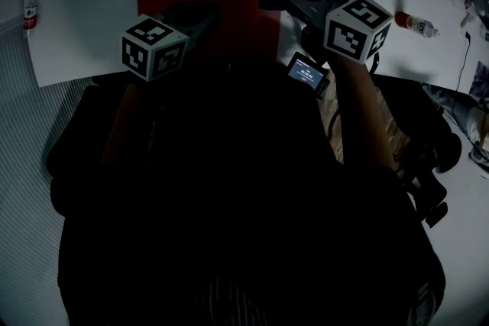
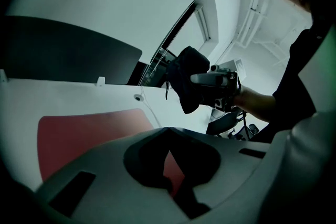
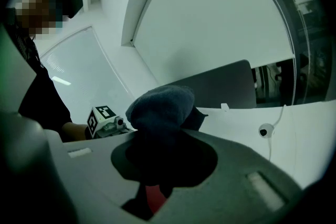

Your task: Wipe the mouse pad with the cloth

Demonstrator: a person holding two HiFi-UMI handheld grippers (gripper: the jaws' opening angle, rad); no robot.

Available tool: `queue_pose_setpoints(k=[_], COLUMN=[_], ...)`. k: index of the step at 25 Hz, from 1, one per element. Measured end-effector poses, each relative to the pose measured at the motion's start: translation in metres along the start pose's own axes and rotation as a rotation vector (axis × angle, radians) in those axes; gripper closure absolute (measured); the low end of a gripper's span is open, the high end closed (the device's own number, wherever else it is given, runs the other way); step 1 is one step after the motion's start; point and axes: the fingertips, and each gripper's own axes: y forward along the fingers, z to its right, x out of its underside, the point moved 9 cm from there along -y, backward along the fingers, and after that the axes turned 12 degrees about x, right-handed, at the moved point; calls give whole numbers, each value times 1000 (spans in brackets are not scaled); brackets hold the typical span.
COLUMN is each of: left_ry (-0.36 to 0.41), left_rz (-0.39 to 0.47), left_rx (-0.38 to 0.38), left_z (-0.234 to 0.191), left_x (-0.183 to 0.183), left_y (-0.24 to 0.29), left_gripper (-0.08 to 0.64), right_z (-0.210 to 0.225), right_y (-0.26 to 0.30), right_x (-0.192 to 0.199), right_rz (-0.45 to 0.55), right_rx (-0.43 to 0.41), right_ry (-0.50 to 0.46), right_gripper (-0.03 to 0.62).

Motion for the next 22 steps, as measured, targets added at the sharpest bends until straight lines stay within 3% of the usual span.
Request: queue_pose_setpoints(k=[5,12,22], left_ry=[-35,-83,-141], left_rz=[-75,-98,-188], left_rx=[-21,-69,-86], left_z=[-13,-41,-65], left_x=[3,14,38], left_y=[27,40,60], left_gripper=[551,551,551], right_z=[38,70,109], right_y=[23,61,111], right_x=[27,57,135], right_rz=[-116,-222,-461], right_rx=[22,15,43], right_ry=[-19,-18,-90], right_gripper=[526,526,526])
